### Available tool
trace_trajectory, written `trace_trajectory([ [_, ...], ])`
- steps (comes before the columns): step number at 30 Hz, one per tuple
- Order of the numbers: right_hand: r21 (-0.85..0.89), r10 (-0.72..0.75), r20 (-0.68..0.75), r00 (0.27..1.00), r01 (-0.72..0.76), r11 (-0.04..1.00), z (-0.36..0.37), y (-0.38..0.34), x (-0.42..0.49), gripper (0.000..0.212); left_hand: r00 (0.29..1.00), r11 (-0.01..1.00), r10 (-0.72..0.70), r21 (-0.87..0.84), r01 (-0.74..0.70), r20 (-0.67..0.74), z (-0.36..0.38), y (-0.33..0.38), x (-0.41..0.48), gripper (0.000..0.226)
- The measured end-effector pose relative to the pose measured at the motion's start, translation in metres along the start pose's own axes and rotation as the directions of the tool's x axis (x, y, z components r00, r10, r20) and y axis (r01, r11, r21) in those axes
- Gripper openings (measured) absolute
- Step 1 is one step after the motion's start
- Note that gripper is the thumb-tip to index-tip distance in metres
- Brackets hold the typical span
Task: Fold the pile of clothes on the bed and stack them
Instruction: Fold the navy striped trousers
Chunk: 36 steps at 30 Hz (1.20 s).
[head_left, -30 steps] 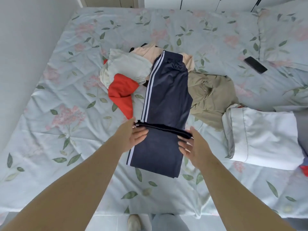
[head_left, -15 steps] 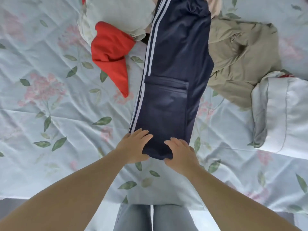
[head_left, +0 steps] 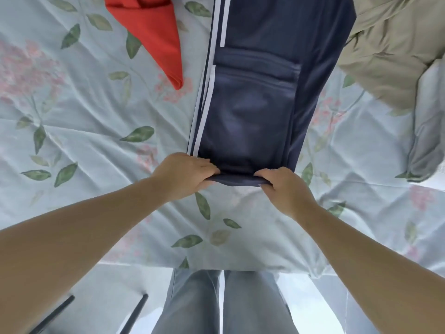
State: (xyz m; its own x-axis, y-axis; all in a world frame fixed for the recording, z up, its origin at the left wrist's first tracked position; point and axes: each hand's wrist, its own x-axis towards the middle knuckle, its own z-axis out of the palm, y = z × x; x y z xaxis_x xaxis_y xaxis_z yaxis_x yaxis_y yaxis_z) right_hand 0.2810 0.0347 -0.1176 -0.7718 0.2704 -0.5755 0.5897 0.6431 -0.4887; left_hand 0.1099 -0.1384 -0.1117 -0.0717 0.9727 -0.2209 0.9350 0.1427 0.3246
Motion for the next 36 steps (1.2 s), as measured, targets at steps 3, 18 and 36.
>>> trace_trajectory([
  [3,0.128,0.106,0.242,0.964,-0.141,0.982,-0.004,-0.005,-0.011,0.019,0.868,0.988,-0.138,0.010,0.151,0.478,-0.013,0.003,0.000,0.038],
  [18,0.348,0.422,-0.239,0.874,-0.329,0.878,-0.014,-0.016,0.013,0.073,0.891,0.892,-0.448,-0.034,0.451,0.075,-0.005,-0.002,0.036,0.061],
  [36,0.355,0.322,-0.367,0.872,-0.189,0.916,-0.070,0.010,0.094,0.037,0.904,0.896,-0.419,-0.121,0.427,0.090,-0.048,-0.075,0.116,0.020],
])
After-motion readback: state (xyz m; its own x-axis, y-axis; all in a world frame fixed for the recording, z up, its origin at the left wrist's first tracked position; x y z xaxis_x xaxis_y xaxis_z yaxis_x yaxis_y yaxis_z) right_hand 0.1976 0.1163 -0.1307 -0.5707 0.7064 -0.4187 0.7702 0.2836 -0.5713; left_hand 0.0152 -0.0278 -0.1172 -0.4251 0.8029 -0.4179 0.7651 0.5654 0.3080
